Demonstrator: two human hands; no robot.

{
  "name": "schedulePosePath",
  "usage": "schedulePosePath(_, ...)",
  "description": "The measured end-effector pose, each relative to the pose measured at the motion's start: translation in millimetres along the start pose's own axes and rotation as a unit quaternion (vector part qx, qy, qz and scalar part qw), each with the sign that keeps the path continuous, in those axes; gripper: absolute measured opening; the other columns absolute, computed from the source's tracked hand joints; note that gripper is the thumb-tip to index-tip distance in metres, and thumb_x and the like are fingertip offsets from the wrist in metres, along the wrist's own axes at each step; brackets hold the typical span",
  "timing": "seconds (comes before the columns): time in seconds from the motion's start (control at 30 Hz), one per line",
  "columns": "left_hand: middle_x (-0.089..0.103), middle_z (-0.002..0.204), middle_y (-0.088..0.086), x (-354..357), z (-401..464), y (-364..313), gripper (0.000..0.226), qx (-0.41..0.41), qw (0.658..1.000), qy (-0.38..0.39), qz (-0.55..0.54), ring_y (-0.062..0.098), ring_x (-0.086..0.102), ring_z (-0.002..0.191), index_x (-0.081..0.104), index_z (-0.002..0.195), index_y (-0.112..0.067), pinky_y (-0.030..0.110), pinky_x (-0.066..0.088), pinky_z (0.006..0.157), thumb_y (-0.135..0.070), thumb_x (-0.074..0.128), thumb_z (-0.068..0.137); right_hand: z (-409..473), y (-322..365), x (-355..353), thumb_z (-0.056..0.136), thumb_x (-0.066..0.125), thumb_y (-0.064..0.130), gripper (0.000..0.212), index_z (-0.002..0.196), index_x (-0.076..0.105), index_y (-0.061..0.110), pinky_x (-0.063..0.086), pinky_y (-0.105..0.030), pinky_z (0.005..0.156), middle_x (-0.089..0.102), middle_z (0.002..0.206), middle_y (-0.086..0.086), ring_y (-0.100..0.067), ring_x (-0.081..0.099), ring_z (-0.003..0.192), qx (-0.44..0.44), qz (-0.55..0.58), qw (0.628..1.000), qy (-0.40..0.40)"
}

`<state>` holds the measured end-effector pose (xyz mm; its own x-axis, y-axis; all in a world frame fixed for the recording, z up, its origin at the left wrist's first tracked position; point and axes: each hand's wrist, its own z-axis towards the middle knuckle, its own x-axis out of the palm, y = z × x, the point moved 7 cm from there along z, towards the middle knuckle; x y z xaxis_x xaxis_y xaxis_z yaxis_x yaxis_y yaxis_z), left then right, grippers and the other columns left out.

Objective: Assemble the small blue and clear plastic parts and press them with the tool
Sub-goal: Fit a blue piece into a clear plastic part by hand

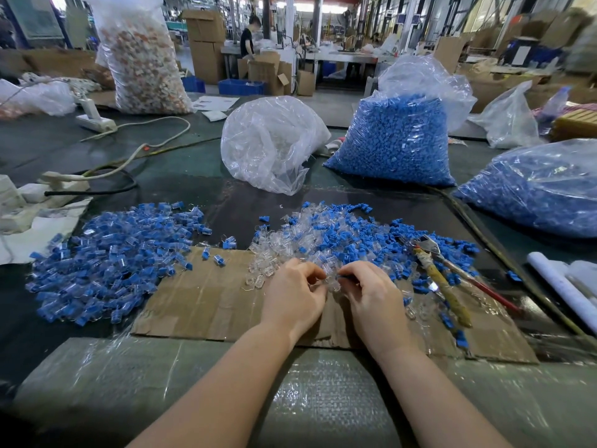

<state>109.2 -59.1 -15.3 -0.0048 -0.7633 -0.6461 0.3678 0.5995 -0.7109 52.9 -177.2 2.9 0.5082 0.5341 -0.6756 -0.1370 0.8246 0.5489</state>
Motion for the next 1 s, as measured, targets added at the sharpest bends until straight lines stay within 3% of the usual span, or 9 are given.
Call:
schedulePosePath(0.13,0.050,0.087,-0.012,5,0,-6,0.020,0.008,0.999,-0.005,0.030,0.012,0.053,0.085,0.069,0.098,-0.025,0.027,0.046,0.075,-0.037,0.067,0.082,-3,0,-4,0.087,0.062,0.006,0.004,0.087,0.065,0.009,0.042,-0.027,0.075,0.062,0.086,0.000,-0.017,0.053,0.084,0.004,0.004,1.000,-0.021)
schedulePosePath(0.23,0.043,0.084,-0.015,10,-1,-11,0.019,0.022,0.998,0.001,0.052,0.007,0.048,0.086,0.067,0.100,-0.030,0.025,0.042,0.070,-0.040,0.064,0.084,-4,-1,-8,0.087,0.063,0.007,0.003,0.087,0.066,0.008,0.042,-0.027,0.076,0.059,0.087,0.000,-0.017,0.051,0.086,0.012,0.008,0.999,-0.043)
schedulePosePath(0.4,0.041,0.085,-0.016,15,-2,-11,0.013,0.042,0.998,0.013,0.055,0.008,0.046,0.087,0.064,0.097,-0.025,0.023,0.039,0.076,-0.032,0.064,0.086,-5,-3,-8,0.087,0.062,0.009,0.003,0.087,0.065,0.010,0.042,-0.025,0.075,0.059,0.086,0.003,-0.015,0.052,0.084,0.023,0.014,0.999,-0.038)
schedulePosePath(0.53,0.051,0.084,-0.014,11,-6,-12,0.009,0.056,0.998,0.006,-0.009,0.007,0.051,0.080,0.063,0.092,-0.020,0.014,0.036,0.072,-0.023,0.067,0.084,-6,-3,-6,0.088,0.061,0.009,0.004,0.086,0.064,0.010,0.040,-0.022,0.070,0.061,0.083,0.001,-0.014,0.054,0.078,0.021,0.012,0.999,-0.028)
schedulePosePath(0.67,0.063,0.087,-0.005,9,-8,-11,0.008,0.054,0.998,0.003,-0.041,0.011,0.057,0.081,0.064,0.093,-0.018,0.018,0.043,0.075,-0.018,0.066,0.085,-6,-3,-5,0.088,0.061,0.009,0.004,0.087,0.065,0.010,0.043,-0.025,0.071,0.063,0.082,0.001,-0.014,0.055,0.077,0.018,0.008,0.999,-0.028)
schedulePosePath(0.83,0.056,0.097,-0.003,13,-8,-12,0.019,0.068,0.998,0.016,-0.008,0.014,0.054,0.094,0.067,0.105,-0.015,0.023,0.041,0.086,-0.020,0.064,0.087,-7,-3,-4,0.087,0.062,0.007,0.005,0.086,0.066,0.009,0.035,-0.019,0.069,0.064,0.081,-0.001,-0.014,0.054,0.076,0.012,0.003,1.000,-0.026)
schedulePosePath(1.0,0.060,0.093,-0.005,7,-11,-15,0.012,0.089,0.996,-0.014,-0.017,0.012,0.053,0.088,0.063,0.098,-0.017,0.023,0.042,0.078,-0.022,0.061,0.088,-7,-4,-4,0.085,0.063,0.004,0.006,0.086,0.067,0.008,0.034,-0.016,0.067,0.066,0.080,-0.002,-0.013,0.053,0.072,0.012,0.004,1.000,-0.025)
